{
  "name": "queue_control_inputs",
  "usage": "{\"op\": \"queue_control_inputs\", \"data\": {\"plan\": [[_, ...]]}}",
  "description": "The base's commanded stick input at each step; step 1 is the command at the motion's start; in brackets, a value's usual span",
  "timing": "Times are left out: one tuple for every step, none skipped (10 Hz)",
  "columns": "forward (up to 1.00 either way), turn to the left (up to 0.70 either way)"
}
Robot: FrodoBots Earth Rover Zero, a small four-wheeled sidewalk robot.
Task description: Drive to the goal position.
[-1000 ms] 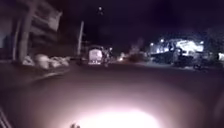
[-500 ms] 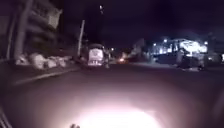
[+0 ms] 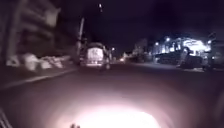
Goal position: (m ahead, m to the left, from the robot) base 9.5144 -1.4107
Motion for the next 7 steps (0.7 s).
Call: {"op": "queue_control_inputs", "data": {"plan": [[1.0, -0.21], [1.0, -0.08], [1.0, 0.0], [1.0, 0.0], [1.0, 0.0], [1.0, 0.0], [1.0, 0.0]]}}
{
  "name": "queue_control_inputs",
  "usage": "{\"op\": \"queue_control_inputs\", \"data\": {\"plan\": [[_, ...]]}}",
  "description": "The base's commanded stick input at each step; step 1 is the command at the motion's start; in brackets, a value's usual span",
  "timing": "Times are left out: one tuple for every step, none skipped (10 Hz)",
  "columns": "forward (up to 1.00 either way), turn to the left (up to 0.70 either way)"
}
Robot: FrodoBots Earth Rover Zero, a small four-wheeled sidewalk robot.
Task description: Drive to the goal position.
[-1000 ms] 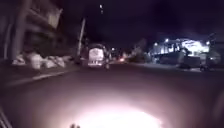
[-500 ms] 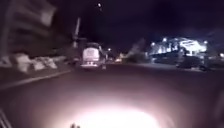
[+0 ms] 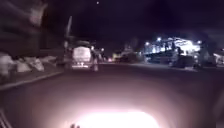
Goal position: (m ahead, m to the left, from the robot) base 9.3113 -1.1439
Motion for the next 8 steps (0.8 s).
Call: {"op": "queue_control_inputs", "data": {"plan": [[1.0, 0.0], [1.0, 0.0], [1.0, 0.0], [1.0, -0.01], [1.0, -0.27], [1.0, -0.27], [1.0, -0.18], [1.0, 0.0]]}}
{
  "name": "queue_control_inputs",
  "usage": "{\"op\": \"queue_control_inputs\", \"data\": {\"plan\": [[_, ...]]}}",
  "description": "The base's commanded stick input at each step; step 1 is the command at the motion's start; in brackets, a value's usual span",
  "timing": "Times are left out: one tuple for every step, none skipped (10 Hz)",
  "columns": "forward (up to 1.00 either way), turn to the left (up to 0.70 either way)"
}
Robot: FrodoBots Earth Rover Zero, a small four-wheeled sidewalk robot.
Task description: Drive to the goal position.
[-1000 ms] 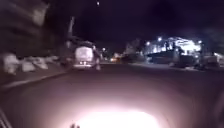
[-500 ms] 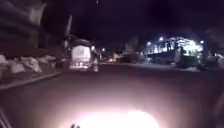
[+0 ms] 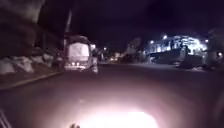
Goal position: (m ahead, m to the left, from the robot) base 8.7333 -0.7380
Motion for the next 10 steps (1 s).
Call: {"op": "queue_control_inputs", "data": {"plan": [[1.0, 0.0], [1.0, 0.0], [1.0, 0.0], [1.0, 0.0], [1.0, 0.0], [1.0, 0.0], [1.0, 0.0], [1.0, 0.0], [1.0, 0.0], [1.0, 0.0]]}}
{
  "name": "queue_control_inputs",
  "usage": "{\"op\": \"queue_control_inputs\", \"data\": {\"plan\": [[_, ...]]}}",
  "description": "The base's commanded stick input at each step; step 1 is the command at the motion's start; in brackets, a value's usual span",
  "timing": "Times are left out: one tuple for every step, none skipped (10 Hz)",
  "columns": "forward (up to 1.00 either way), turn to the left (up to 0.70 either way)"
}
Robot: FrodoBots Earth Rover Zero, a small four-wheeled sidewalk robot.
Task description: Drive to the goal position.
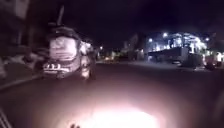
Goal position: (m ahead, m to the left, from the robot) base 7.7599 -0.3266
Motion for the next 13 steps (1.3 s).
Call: {"op": "queue_control_inputs", "data": {"plan": [[1.0, 0.0], [1.0, 0.0], [1.0, 0.0], [1.0, 0.0], [1.0, 0.0], [1.0, 0.0], [1.0, 0.0], [1.0, 0.0], [1.0, 0.0], [1.0, 0.0], [1.0, 0.0], [1.0, 0.0], [1.0, 0.0]]}}
